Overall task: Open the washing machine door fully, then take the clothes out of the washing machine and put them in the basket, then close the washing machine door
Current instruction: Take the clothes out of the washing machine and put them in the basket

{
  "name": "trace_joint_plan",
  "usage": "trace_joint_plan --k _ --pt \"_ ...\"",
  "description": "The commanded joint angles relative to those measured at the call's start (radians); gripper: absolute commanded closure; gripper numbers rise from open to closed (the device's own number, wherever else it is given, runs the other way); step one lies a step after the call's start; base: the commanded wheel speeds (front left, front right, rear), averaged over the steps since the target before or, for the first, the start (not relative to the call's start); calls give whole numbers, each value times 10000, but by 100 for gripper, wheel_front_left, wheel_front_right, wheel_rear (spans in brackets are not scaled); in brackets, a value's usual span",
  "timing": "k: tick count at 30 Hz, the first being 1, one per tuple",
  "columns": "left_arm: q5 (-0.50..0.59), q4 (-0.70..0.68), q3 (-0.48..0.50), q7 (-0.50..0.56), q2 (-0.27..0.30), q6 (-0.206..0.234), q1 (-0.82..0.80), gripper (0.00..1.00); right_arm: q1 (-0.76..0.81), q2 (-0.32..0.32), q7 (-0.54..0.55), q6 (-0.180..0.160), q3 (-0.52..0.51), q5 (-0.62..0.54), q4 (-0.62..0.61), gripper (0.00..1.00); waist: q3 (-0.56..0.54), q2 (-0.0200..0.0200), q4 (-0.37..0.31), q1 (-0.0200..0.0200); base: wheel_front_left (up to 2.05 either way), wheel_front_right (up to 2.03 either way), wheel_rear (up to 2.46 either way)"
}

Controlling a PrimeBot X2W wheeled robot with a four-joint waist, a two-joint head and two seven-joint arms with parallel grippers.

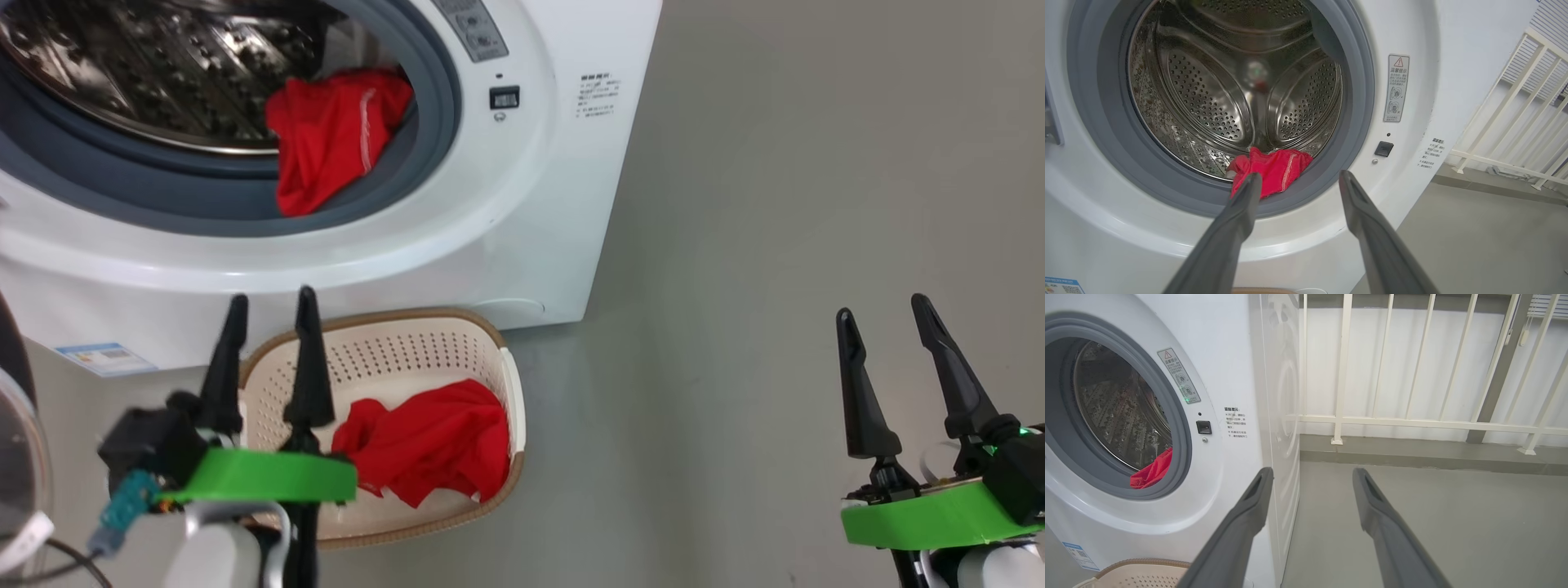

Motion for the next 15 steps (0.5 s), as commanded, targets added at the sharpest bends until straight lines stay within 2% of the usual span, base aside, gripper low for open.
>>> trace_joint_plan --k 1,15 --pt "-10 -98 360 -51 230 -101 -432 0 -343 -129 -61 48 245 -17 -260 0 275 0 -111 0 0 0 0" --pt "223 1559 705 -43 872 -266 -2832 0 -917 -129 -61 48 509 358 -230 0 1416 0 -614 0 0 0 0"
